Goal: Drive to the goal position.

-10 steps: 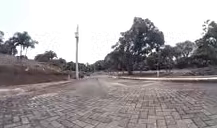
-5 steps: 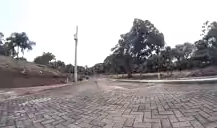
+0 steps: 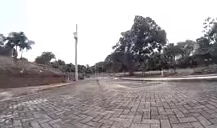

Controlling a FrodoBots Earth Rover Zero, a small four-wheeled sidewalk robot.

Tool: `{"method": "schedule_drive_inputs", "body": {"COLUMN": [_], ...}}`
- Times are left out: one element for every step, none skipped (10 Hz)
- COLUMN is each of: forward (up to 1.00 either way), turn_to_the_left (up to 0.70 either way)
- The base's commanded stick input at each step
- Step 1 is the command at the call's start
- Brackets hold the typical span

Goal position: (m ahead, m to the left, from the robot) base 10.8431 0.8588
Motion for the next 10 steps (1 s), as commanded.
{"method": "schedule_drive_inputs", "body": {"forward": [0.7,0.7,0.7,0.7,0.7,0.7,0.7,0.7,0.7,0.7], "turn_to_the_left": [0.2,0.27,0.18,0.0,0.0,0.0,0.0,0.0,0.0,0.0]}}
